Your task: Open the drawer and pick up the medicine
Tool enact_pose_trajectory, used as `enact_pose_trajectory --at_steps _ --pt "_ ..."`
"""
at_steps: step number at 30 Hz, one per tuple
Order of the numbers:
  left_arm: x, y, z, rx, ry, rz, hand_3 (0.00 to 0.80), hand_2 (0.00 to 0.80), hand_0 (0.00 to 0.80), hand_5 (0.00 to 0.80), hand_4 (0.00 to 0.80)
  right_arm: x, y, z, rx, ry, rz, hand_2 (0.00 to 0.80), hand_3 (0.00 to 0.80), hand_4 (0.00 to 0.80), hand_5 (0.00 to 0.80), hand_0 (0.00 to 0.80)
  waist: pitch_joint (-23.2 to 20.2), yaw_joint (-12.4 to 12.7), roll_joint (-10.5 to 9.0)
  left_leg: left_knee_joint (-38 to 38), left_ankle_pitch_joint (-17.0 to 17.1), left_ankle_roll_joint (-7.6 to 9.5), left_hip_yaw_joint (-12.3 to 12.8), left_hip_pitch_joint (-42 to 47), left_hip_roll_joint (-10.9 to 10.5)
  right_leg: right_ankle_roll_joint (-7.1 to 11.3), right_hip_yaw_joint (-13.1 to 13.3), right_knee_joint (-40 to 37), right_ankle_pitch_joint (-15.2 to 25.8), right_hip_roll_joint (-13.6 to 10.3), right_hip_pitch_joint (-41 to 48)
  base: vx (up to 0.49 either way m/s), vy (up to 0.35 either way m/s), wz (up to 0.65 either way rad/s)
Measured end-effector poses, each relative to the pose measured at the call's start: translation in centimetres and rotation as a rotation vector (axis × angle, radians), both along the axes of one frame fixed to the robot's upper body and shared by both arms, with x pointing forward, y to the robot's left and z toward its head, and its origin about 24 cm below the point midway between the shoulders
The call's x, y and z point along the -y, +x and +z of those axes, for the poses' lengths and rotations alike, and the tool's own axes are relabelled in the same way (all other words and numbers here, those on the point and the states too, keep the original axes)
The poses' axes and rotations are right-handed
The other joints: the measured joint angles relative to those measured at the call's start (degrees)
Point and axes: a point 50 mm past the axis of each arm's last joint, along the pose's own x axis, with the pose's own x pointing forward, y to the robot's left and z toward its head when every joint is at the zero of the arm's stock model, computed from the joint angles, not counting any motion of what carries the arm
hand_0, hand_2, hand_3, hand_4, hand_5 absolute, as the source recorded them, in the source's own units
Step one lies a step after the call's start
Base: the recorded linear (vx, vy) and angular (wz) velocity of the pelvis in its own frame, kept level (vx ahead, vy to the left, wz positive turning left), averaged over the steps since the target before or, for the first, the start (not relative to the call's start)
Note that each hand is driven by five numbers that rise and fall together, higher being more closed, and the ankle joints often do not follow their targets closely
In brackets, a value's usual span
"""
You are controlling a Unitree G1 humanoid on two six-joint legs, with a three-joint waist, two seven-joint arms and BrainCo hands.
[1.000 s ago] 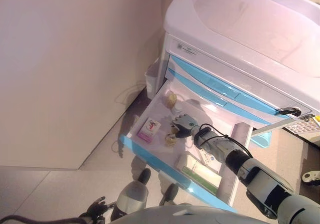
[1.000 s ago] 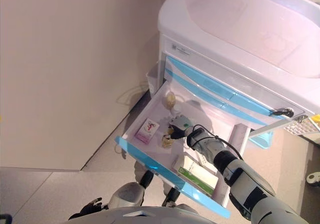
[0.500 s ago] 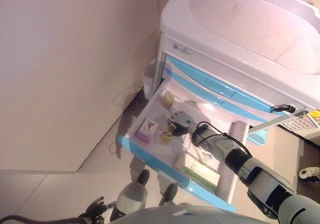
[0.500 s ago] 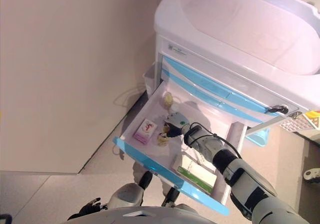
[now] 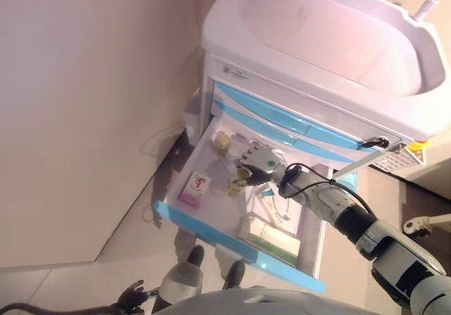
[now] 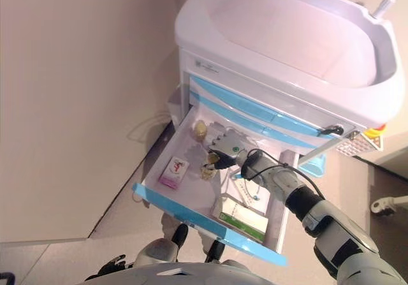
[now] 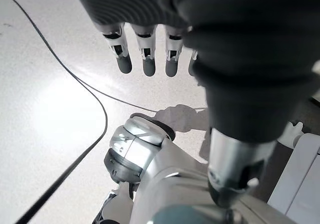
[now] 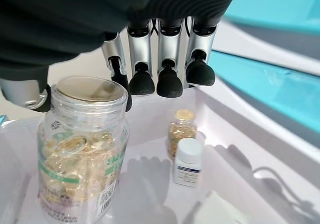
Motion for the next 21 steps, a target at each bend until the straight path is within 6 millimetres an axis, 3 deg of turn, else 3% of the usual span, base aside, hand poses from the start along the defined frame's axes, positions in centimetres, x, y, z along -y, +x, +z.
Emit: enact_pose_trajectory --at_steps 17,21 --pt "-0.3 0.0 0.1 -0.01 0.011 0.028 0.0 0.0 0.0 0.0 0.0 1.6 -1.9 9.6 0.174 0.011 0.17 0.8 0.8 0.8 0.8 0.8 -2.38 -6.55 -0.08 -1.38 -0.73 0.54 6.82 3.06 1.09 -0.05 6.95 0.05 1.09 0.95 -0.05 -0.03 0.025 -0.22" --pt "-0.2 -0.1 0.0 -0.023 0.008 0.033 0.0 0.0 0.0 0.0 0.0 2.0 -2.3 11.2 0.203 -0.002 0.188 0.8 0.8 0.8 0.8 0.8 -3.05 -7.94 0.44 -1.39 -0.89 0.57 7.8 3.3 1.23 -0.1 7.55 0.08 1.19 1.08 -0.13 -0.015 0.035 -0.09"
